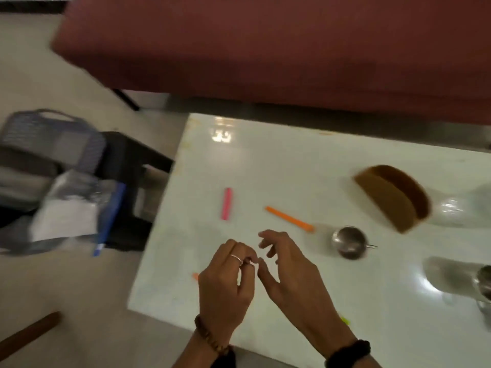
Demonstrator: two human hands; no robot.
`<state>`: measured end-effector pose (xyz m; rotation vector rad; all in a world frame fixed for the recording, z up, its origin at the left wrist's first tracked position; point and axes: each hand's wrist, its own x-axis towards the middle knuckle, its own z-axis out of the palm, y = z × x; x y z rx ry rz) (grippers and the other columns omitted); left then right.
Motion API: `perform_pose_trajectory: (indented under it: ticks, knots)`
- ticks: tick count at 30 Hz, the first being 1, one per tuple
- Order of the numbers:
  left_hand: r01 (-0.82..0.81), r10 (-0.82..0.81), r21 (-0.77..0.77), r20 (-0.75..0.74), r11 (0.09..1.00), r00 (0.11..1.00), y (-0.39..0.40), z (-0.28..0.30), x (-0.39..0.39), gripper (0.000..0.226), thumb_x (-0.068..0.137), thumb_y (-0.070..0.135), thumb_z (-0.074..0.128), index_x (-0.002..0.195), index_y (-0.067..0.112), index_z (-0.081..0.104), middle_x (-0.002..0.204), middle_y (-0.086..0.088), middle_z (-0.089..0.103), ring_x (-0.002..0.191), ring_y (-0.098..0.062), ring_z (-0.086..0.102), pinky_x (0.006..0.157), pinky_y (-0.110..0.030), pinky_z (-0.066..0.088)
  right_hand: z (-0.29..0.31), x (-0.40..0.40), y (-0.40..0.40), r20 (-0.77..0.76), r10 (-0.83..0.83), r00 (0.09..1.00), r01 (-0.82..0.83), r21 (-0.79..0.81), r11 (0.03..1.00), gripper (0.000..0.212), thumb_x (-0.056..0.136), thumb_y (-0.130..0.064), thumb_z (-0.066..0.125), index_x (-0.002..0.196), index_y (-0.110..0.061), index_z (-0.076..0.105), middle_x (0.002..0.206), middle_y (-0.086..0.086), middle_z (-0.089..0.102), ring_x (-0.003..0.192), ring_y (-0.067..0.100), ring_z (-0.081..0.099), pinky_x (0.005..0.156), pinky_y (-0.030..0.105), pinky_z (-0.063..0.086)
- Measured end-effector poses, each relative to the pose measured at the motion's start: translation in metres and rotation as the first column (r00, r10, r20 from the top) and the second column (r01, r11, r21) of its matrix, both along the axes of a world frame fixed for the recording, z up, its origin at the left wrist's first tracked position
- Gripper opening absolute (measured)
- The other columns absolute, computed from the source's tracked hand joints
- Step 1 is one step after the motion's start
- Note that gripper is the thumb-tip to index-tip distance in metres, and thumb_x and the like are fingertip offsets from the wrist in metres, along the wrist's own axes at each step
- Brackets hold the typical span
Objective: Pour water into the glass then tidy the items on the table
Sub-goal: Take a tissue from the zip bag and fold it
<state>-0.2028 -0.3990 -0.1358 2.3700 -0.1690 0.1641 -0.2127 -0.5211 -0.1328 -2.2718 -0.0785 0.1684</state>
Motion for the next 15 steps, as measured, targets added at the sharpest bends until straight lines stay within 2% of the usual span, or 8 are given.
perform_pose_trajectory:
  ticks: [3,5,7,9,11,13,15]
  knots:
    - [-0.098,0.084,0.196,0.081,0.976,0.993,0.118,0.003,0.011,0.022,0.079,0.009,0.044,0.070,0.008,0.064,0.071,-0.005,0.067,0.076,-0.008,0.051,0.068,-0.018,0.044,-0.002,0.027,0.101,0.042,0.204,0.978,-0.202,-0.059,0.978,0.049,0.078,-0.011,0.071,0.124,-0.012,0.052,0.115,0.004,0.064,0.097,0.018,0.065,0.077,0.027,0.054]
    - [-0.129,0.087,0.390,0.123,0.912,0.989,0.201,0.002,0.022,0.017,0.074,0.004,0.058,0.087,0.005,0.068,0.089,-0.013,0.071,0.094,-0.018,0.059,0.085,-0.023,0.049,-0.006,0.049,0.167,0.093,0.317,0.944,-0.304,-0.133,0.943,0.063,0.066,-0.011,0.081,0.124,-0.011,0.055,0.121,0.008,0.065,0.101,0.020,0.066,0.082,0.031,0.054]
    - [-0.099,0.093,0.576,0.040,0.812,0.995,0.274,-0.006,0.036,0.057,0.058,-0.004,0.073,0.113,0.002,0.060,0.118,-0.021,0.063,0.113,-0.038,0.058,0.096,-0.044,0.044,-0.017,0.072,0.226,0.111,0.448,0.887,-0.418,-0.219,0.882,0.073,0.067,-0.011,0.080,0.133,-0.013,0.046,0.137,0.012,0.052,0.117,0.024,0.057,0.096,0.038,0.047]
    - [0.021,0.083,0.737,-0.105,0.675,0.991,0.331,-0.014,0.047,0.094,0.046,0.001,0.080,0.132,0.009,0.043,0.136,-0.024,0.048,0.126,-0.043,0.044,0.098,-0.058,0.037,-0.031,0.092,0.271,0.080,0.543,0.836,-0.501,-0.289,0.815,0.080,0.075,-0.011,0.072,0.142,-0.018,0.031,0.151,0.012,0.032,0.133,0.029,0.040,0.108,0.048,0.034]
    - [0.120,0.078,0.806,-0.201,0.580,0.976,0.374,-0.024,0.058,0.110,0.042,0.008,0.084,0.138,0.018,0.032,0.142,-0.022,0.041,0.130,-0.042,0.038,0.099,-0.060,0.037,-0.044,0.110,0.308,0.096,0.595,0.798,-0.511,-0.417,0.752,0.088,0.069,-0.013,0.077,0.143,-0.020,0.030,0.151,0.013,0.030,0.134,0.033,0.038,0.105,0.055,0.031]
    - [0.175,0.014,0.824,-0.217,0.539,0.976,0.399,-0.035,0.070,0.108,0.048,0.006,0.082,0.139,0.021,0.026,0.143,-0.018,0.042,0.130,-0.040,0.039,0.099,-0.061,0.040,-0.054,0.122,0.332,0.091,0.632,0.769,-0.498,-0.535,0.683,0.095,0.062,-0.017,0.083,0.142,-0.020,0.032,0.148,0.014,0.034,0.131,0.034,0.040,0.101,0.056,0.031]
    - [0.216,-0.068,0.822,-0.212,0.526,0.975,0.414,-0.042,0.082,0.100,0.057,0.006,0.081,0.139,0.022,0.025,0.140,-0.015,0.046,0.128,-0.037,0.043,0.096,-0.058,0.044,-0.064,0.129,0.347,0.128,0.662,0.739,-0.477,-0.595,0.647,0.100,0.061,-0.010,0.082,0.143,-0.020,0.027,0.149,0.014,0.027,0.133,0.036,0.035,0.101,0.057,0.027]
